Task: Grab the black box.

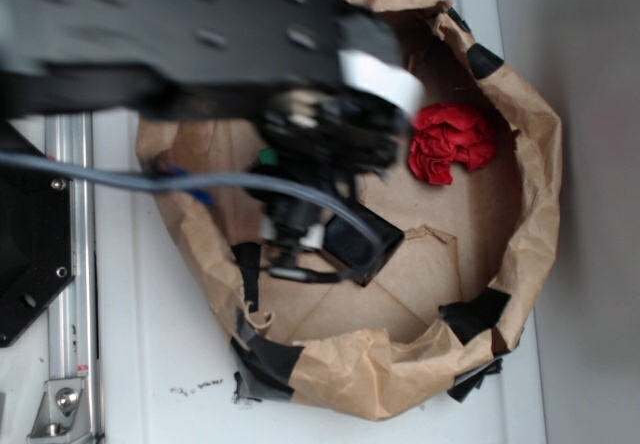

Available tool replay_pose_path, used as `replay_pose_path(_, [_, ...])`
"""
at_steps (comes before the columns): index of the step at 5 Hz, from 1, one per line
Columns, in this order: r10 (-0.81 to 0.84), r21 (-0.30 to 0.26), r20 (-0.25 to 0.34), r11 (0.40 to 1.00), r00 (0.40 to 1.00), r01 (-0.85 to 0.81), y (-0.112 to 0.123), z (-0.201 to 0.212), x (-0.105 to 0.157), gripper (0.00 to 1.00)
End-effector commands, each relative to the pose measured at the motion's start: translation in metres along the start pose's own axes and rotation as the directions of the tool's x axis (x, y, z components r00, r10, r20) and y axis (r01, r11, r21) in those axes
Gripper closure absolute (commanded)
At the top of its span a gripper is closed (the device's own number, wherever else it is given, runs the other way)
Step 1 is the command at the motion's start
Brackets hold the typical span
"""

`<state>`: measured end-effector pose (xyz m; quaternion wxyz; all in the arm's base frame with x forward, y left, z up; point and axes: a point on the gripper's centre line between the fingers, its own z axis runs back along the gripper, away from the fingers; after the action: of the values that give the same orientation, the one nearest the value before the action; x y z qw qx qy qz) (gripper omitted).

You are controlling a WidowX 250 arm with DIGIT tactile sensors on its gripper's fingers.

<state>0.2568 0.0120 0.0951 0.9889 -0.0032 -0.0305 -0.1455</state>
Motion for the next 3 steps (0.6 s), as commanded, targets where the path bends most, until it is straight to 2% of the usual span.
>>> replay_pose_path(1, [-0.305, -0.108, 0.052, 0.945, 0.951, 0.309, -0.037, -0.065, 0.056, 0.00])
replay_pose_path(2, [-0.383, -0.129, 0.060, 0.913, 0.922, 0.387, -0.062, -0.075, 0.047, 0.00])
replay_pose_path(3, [-0.394, -0.102, 0.054, 0.912, 0.918, 0.397, -0.075, -0.071, 0.033, 0.00])
